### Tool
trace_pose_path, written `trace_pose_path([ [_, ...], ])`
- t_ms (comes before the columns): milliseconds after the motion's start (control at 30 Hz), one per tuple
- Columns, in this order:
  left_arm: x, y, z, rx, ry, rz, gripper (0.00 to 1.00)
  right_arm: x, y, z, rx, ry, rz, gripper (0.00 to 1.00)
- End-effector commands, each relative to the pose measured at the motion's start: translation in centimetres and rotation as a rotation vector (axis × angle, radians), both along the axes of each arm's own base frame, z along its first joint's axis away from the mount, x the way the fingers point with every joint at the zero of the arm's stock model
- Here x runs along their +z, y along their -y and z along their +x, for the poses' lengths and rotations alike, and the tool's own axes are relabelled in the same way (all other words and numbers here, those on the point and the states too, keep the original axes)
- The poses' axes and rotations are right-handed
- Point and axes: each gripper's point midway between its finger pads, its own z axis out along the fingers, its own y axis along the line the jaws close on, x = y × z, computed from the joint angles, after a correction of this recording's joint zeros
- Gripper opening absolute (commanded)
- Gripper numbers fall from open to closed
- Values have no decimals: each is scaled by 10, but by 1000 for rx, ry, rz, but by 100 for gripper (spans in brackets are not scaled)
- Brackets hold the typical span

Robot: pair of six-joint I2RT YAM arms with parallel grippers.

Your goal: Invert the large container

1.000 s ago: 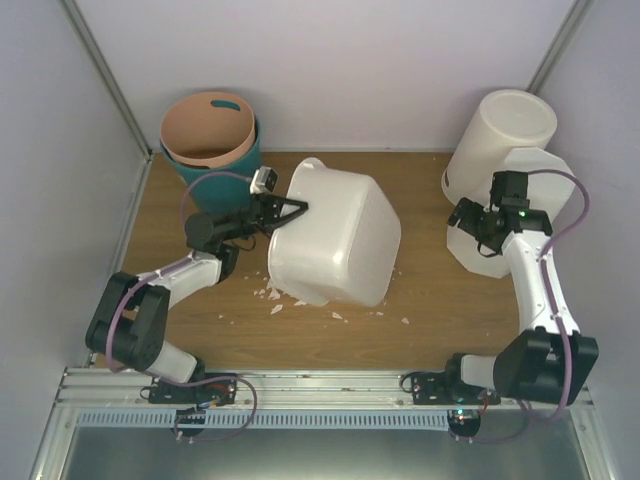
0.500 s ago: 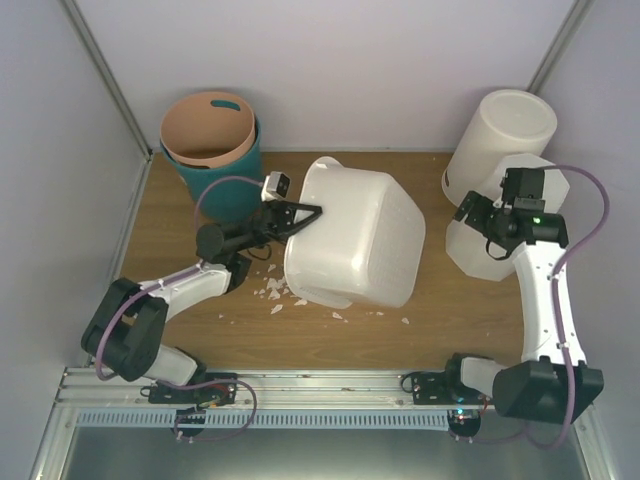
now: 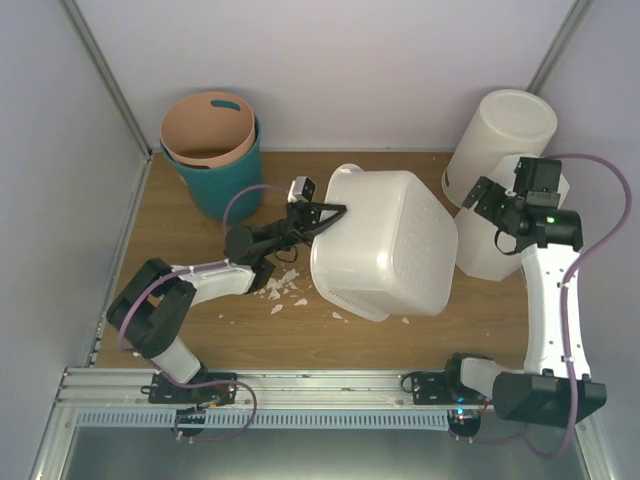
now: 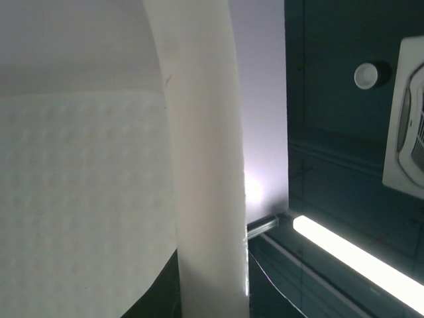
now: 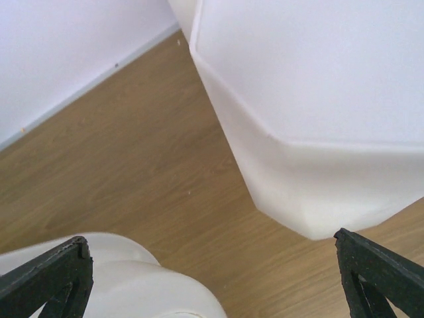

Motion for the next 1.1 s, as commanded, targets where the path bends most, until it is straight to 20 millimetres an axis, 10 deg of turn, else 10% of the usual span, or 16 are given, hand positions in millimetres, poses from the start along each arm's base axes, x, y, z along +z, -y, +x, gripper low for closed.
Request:
trace_pose_path([
  [0,44,-28,-19,30,142,-240,0,28,18,-3,-88,47,-57,100],
  [1067,-44,7,13,-49,-119,-70,29,39,-13,14,84,92,3,100],
])
